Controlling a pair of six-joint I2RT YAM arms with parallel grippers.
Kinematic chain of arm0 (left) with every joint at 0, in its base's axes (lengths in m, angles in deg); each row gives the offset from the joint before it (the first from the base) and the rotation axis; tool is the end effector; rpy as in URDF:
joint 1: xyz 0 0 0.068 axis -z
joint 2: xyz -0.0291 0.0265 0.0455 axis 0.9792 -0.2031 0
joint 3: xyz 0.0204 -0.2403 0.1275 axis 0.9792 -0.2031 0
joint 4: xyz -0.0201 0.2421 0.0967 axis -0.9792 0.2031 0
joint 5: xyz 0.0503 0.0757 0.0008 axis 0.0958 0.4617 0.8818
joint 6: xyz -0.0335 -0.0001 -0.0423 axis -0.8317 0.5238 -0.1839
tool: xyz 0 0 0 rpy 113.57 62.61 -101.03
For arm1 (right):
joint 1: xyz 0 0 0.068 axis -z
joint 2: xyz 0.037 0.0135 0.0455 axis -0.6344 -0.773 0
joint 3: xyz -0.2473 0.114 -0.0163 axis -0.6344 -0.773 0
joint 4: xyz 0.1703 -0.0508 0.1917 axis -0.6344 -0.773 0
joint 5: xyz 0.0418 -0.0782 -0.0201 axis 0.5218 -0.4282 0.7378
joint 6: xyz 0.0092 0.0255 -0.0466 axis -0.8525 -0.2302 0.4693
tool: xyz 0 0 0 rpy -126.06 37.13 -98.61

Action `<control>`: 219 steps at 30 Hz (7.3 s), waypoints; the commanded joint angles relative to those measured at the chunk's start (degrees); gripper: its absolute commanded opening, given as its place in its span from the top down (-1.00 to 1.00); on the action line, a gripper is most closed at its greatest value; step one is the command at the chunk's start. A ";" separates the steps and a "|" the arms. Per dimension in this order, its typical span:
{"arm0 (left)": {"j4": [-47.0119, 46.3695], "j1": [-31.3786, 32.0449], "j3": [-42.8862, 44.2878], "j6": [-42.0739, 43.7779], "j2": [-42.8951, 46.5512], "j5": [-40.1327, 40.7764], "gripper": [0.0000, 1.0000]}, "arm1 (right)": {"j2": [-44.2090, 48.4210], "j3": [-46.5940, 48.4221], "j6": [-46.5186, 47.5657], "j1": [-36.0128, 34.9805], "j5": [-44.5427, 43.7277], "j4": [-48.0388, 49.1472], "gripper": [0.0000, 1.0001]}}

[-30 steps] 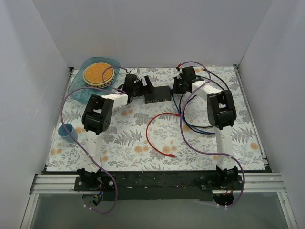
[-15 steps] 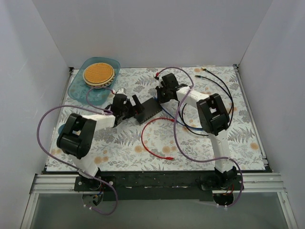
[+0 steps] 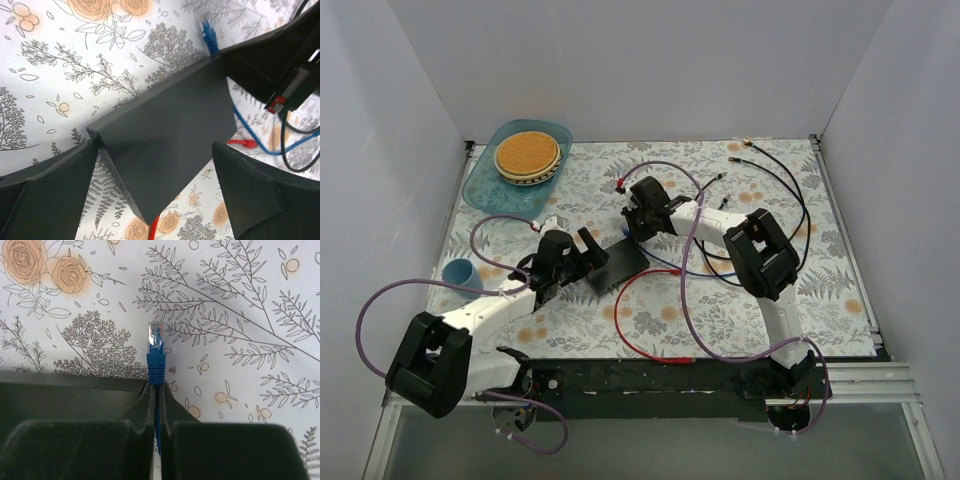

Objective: Insert the plug into the switch port

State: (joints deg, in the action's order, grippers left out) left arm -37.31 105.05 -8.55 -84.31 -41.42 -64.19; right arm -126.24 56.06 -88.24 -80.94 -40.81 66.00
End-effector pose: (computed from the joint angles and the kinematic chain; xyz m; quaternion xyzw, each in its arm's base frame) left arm 0.2132 -0.1054 0.1742 -0.4521 0.7886 -0.3322 0.2518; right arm 0.3523 0.3166 0.1669 -0.2837 0.8840 0.1927 0.3176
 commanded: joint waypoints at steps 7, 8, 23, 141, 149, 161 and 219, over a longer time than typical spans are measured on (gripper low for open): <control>7.32 0.75 2.43 -0.66 10.18 7.17 -0.96 | 15.72 -5.07 -1.99 -1.59 -8.57 -2.25 0.97; 7.85 0.75 2.52 -0.40 10.27 7.08 -0.96 | 16.86 -5.86 -1.99 -1.59 -8.66 -3.21 0.97; 3.90 0.48 11.12 6.98 -5.18 7.34 -0.96 | 30.14 -29.60 -0.23 -3.70 -0.40 -1.64 0.97; -7.70 -4.00 4.10 12.08 -12.93 -4.26 -0.71 | 17.49 -23.10 -10.42 -22.69 -24.39 8.65 0.97; -7.88 -4.00 4.71 11.82 -12.93 -5.31 -0.72 | 16.79 -22.13 -9.72 -23.48 -24.22 8.74 0.97; -8.49 -4.00 3.66 10.33 -12.67 -7.42 -0.72 | 16.61 -20.81 -8.58 -25.94 -24.22 10.49 0.97; -12.80 -5.14 6.82 19.20 -15.48 -12.08 -0.89 | 15.12 -24.60 0.74 -26.20 -19.74 15.95 0.97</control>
State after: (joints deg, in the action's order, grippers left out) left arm -49.06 100.02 -3.61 -64.14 -56.96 -72.65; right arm -109.67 29.44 -88.88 -106.86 -65.74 77.76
